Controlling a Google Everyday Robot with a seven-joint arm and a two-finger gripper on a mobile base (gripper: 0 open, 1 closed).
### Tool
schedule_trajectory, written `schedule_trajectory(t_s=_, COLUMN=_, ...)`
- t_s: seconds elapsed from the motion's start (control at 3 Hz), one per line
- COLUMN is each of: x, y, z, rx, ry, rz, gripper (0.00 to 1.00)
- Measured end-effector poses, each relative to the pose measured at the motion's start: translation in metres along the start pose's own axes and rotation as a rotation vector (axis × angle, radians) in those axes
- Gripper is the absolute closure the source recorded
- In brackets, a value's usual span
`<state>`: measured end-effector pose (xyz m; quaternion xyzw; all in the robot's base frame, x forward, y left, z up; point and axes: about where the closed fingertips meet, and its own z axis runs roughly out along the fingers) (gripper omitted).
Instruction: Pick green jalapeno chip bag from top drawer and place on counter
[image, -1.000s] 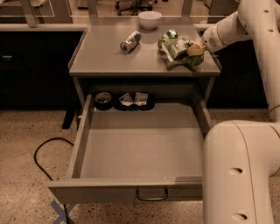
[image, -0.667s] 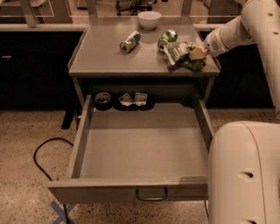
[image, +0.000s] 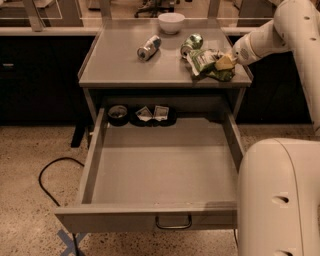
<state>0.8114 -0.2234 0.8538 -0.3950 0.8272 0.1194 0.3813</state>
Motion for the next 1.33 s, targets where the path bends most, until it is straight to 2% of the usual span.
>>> schedule_trajectory(t_s=0.67, x=0.0000, y=0.0000, z=0.0000, rx=0.000, ry=0.000, rz=0.000, gripper=0.13)
schedule_trajectory(t_s=1.0, x=0.0000, y=0.0001, z=0.0002, rx=0.000, ry=0.000, rz=0.000, gripper=0.00)
schedule_trajectory(t_s=1.33, x=0.0000, y=0.0001, z=0.0002, rx=0.000, ry=0.000, rz=0.000, gripper=0.00)
